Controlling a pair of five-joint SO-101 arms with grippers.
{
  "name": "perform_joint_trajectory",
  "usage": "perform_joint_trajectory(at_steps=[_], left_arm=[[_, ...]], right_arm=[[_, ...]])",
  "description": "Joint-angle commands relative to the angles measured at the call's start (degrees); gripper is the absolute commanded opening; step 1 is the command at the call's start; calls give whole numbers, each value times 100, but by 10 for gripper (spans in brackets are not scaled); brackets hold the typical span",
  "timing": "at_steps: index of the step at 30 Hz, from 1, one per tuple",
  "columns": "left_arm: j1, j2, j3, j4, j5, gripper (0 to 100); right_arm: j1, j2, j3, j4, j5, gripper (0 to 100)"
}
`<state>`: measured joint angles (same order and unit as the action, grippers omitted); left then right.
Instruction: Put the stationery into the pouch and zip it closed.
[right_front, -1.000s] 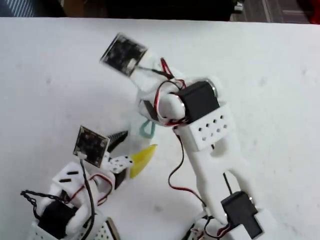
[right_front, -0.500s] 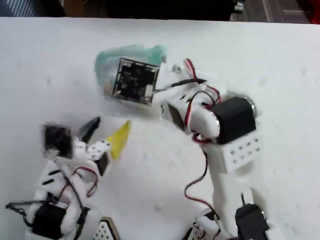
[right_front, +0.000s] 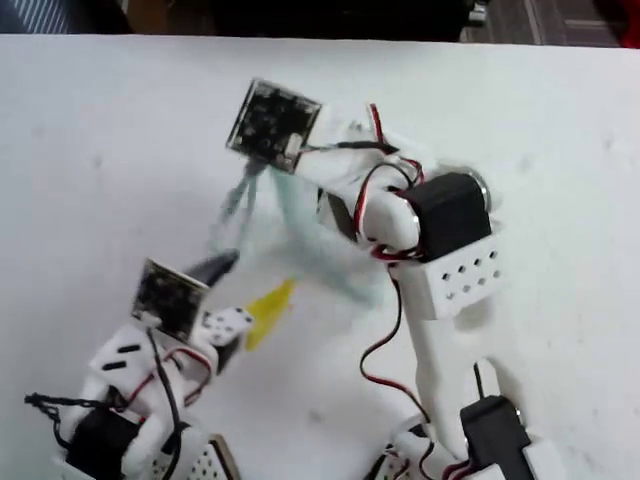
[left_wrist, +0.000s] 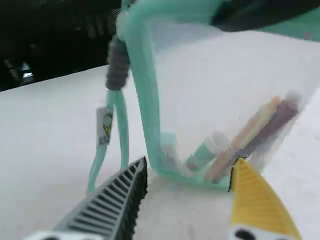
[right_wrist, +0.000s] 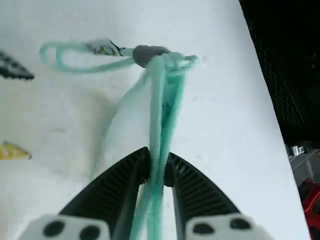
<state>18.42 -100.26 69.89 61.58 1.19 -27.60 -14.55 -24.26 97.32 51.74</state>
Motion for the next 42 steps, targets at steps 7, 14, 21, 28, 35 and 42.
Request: perform_joint_trajectory(at_steps=[7,14,21,28,35,42], left_arm=[[-2870,40,-18,-1389,879,279],[-2879,40,659,-2286,1398,279],[-927,40,1143,-2286,976,279],[-418,40,-123,-237,607,278],[-409,40,-519,255,519,282],[-242,40,-492,237,185,282]], right_arm=[[-48,-901,1855,154,1574,17],[-136,-1780,3569,145,2365,17],[-426,-2659,4220,101,2488,17],[505,-2738,4220,-840,2382,17],[796,-2738,4220,-1262,2207,17],[514,-2281,4237,-1095,2224,17]])
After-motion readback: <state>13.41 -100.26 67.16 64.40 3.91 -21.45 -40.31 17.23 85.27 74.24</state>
